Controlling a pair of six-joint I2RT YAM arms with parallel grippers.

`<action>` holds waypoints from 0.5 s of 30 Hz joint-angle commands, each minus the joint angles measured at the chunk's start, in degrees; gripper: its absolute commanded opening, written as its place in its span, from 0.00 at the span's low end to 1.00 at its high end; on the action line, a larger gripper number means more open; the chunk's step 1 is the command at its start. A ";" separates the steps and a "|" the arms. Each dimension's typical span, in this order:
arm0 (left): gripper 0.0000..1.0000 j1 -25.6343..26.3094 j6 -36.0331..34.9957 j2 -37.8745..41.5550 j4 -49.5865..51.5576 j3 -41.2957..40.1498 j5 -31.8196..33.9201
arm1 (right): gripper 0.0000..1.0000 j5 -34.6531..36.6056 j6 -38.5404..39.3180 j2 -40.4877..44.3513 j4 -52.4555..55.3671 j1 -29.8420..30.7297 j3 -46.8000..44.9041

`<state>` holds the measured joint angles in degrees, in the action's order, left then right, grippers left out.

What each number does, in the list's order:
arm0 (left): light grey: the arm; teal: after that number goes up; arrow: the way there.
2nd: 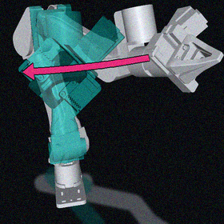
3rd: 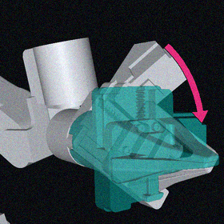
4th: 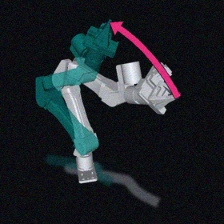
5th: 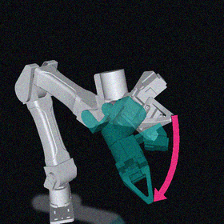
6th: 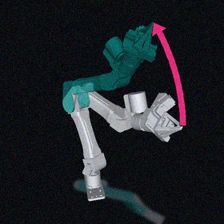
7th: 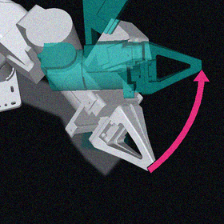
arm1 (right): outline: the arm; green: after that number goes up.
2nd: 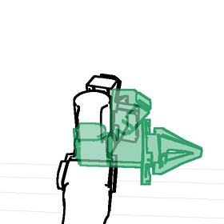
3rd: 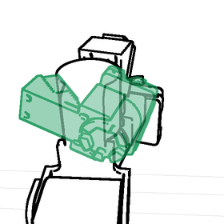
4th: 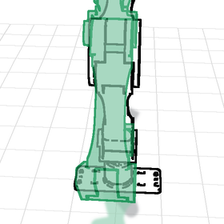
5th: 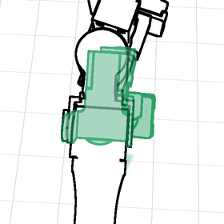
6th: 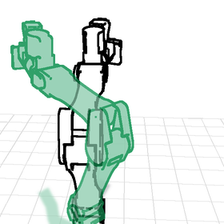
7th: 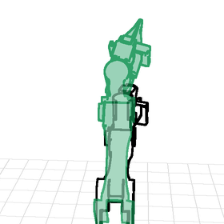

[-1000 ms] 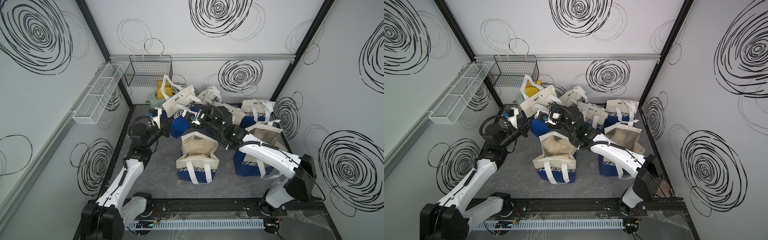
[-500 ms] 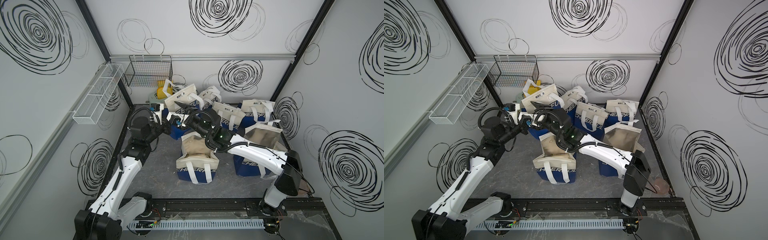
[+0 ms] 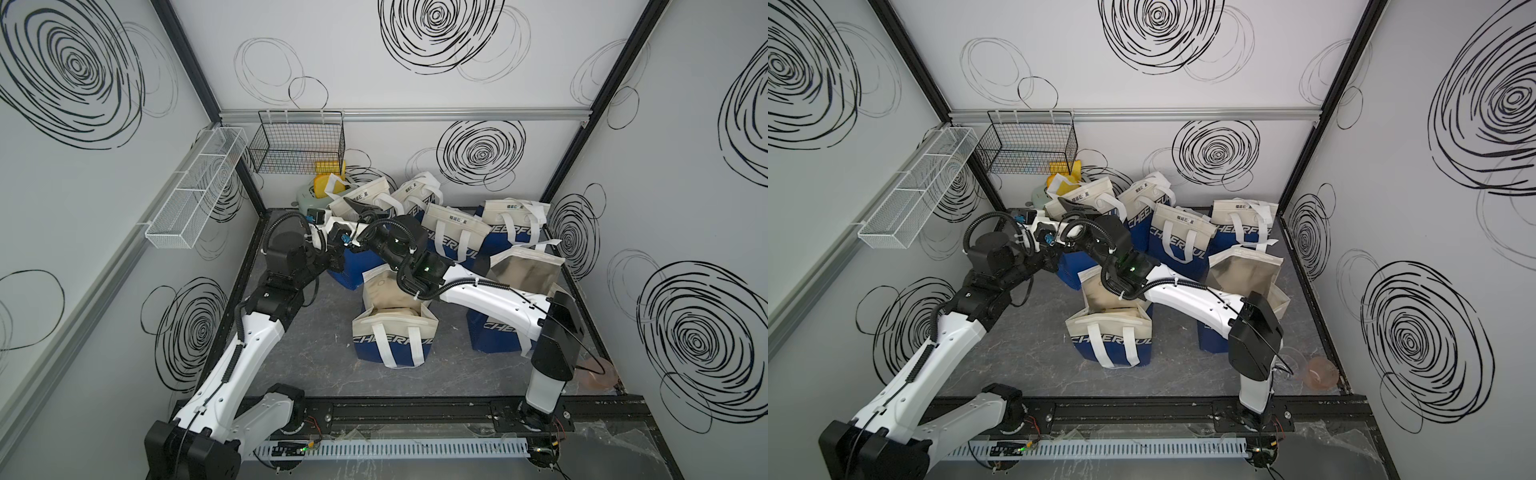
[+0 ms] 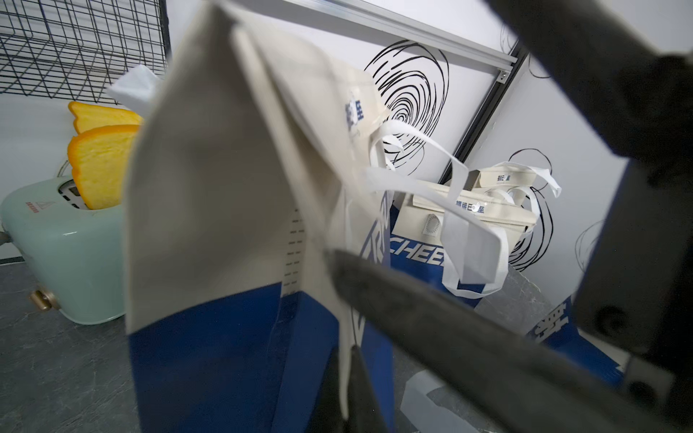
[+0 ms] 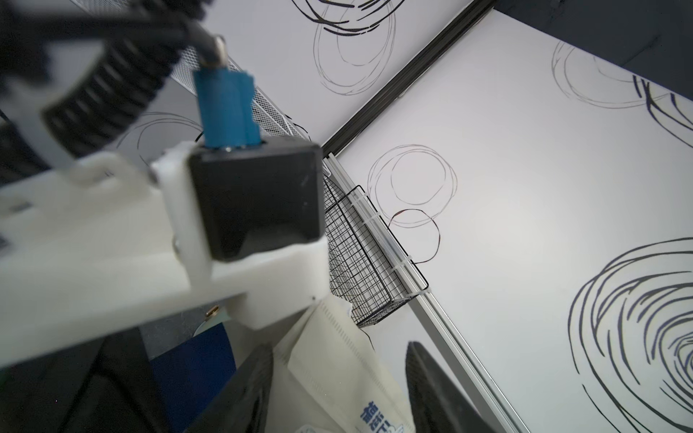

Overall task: Open the takeout bag
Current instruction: Open the takeout bag at the center of the board.

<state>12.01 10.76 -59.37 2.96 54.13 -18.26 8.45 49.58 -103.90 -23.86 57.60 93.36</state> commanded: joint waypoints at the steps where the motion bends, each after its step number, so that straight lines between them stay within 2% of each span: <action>1: 0.00 0.53 -1.43 1.37 -2.17 2.21 0.68 | 0.58 1.50 0.71 0.17 -2.70 -0.29 1.35; 15: 0.00 1.30 -3.28 0.59 -1.31 4.13 0.50 | 0.51 2.50 0.77 -0.25 -3.28 -2.42 1.28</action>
<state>12.78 8.80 -59.20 3.81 55.86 -17.85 10.15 49.58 -103.96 -24.60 55.51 93.43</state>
